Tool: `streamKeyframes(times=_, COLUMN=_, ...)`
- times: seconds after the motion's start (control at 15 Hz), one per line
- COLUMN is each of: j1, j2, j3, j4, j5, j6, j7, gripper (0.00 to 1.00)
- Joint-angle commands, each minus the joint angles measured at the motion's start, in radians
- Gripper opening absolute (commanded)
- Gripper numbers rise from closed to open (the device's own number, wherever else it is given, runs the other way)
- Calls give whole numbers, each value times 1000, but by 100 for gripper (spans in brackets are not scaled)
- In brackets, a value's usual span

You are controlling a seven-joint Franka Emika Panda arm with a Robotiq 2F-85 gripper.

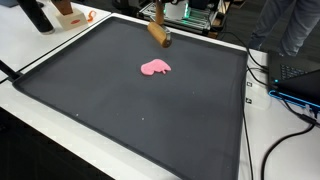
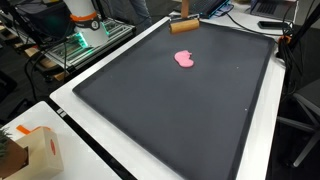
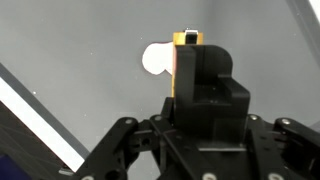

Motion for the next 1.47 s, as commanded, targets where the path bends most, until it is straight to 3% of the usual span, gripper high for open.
streamKeyframes(times=0.0, j1=4, j2=17, j3=-15, j4=-18, j5=10, j6=-6, j7=-191, gripper=24)
streamKeyframes(times=0.2, j1=0, j2=29, j3=-17, j4=-41, j5=6, j6=10, j7=-364, gripper=24)
streamKeyframes(times=0.53, j1=-10, j2=65, j3=-21, j4=-76, j5=22, j6=63, j7=-548, gripper=24)
streamKeyframes(times=0.93, j1=-22, j2=132, j3=-18, j4=-87, j5=6, j6=155, j7=-625, gripper=24)
streamKeyframes(times=1.4, j1=-31, j2=218, j3=-10, j4=-71, j5=-10, j6=175, j7=-689, gripper=24)
